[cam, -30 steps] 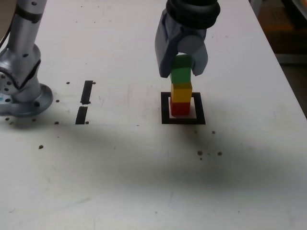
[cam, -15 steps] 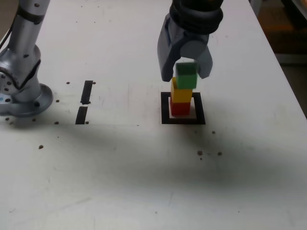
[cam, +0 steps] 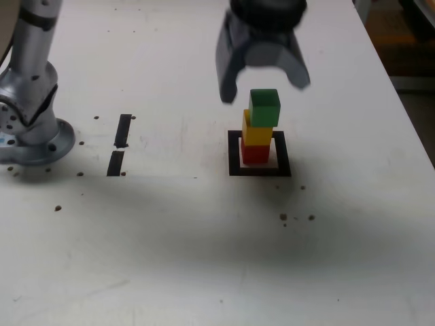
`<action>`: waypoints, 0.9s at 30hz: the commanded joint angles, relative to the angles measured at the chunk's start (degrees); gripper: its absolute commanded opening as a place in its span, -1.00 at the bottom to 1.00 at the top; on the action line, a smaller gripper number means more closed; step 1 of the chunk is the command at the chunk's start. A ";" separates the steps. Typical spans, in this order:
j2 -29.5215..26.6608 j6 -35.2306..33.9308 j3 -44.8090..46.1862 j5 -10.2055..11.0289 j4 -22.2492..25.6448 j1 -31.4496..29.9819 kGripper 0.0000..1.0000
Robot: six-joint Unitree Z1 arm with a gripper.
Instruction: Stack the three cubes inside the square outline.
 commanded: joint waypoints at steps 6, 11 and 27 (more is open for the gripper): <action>-22.07 6.11 14.95 1.40 0.07 3.00 0.99; -29.35 7.21 35.74 0.32 -7.44 5.53 0.99; -35.69 7.29 65.62 -6.03 -29.69 5.19 0.99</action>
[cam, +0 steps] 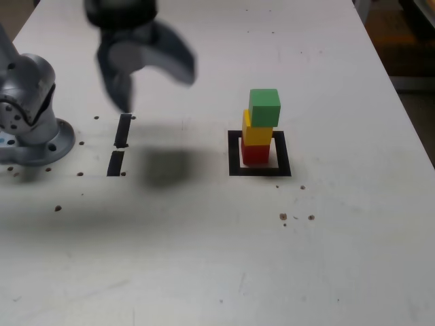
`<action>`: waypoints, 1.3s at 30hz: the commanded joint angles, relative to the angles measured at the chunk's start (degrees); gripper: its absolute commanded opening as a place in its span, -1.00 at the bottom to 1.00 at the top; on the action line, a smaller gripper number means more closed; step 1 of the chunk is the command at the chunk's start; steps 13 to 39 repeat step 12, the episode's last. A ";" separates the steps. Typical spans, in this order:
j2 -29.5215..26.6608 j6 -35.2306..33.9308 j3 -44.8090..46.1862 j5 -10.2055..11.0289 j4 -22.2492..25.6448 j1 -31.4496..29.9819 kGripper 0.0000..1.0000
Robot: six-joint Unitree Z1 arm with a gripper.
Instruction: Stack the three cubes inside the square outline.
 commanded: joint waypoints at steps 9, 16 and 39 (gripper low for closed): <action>-0.22 0.03 15.35 -0.75 -3.18 -0.03 0.99; -0.15 0.03 15.85 -0.84 -3.83 -0.03 0.99; -0.15 0.03 15.85 -0.84 -3.83 -0.03 0.99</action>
